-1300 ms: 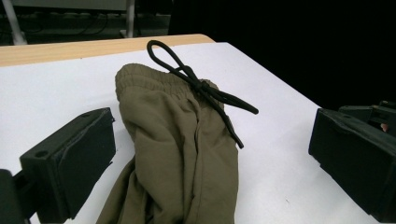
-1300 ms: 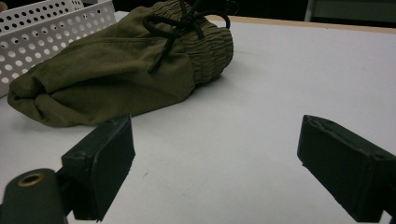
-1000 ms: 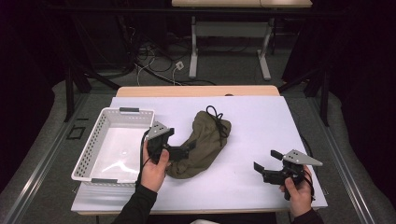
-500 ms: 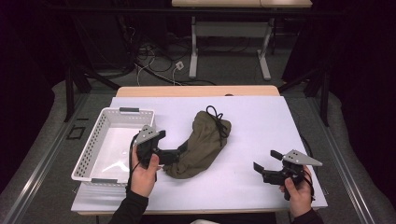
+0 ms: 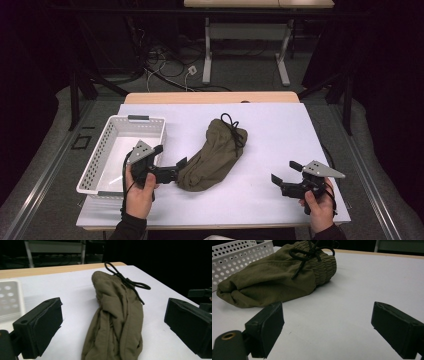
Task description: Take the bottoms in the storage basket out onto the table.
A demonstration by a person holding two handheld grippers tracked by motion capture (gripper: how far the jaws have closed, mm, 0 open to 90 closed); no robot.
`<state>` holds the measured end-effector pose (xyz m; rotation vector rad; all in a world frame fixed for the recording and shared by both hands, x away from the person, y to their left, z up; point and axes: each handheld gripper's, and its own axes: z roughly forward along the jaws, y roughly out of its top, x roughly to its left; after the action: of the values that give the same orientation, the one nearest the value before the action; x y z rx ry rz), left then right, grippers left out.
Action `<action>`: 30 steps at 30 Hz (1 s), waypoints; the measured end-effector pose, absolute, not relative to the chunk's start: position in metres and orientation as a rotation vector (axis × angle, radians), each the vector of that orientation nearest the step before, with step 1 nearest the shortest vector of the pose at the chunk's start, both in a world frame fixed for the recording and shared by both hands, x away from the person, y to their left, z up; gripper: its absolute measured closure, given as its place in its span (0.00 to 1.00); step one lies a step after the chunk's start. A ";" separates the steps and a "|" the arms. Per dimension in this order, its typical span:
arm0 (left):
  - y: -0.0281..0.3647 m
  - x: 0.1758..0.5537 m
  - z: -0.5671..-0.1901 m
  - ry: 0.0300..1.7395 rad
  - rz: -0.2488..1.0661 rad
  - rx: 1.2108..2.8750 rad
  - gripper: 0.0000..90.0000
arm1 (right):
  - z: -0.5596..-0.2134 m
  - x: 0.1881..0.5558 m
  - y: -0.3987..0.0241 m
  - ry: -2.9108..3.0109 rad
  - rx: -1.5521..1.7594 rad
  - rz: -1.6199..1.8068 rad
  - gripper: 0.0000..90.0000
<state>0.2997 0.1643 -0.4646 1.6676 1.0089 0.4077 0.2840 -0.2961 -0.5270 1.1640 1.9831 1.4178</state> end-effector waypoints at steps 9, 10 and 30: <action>0.186 0.294 -0.472 1.056 0.451 1.622 0.02 | -0.527 0.284 -0.297 1.979 1.166 1.423 0.12; 0.188 0.294 -0.473 1.063 0.455 1.616 0.02 | -0.527 0.284 -0.297 1.979 1.166 1.422 0.12; 0.205 0.302 -0.483 1.138 0.458 1.584 0.03 | -0.527 0.285 -0.297 1.984 1.164 1.419 0.12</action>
<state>0.3016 0.2054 -0.4829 1.5841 1.1377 0.4578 0.2850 -0.2974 -0.5269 1.1636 1.9837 1.4192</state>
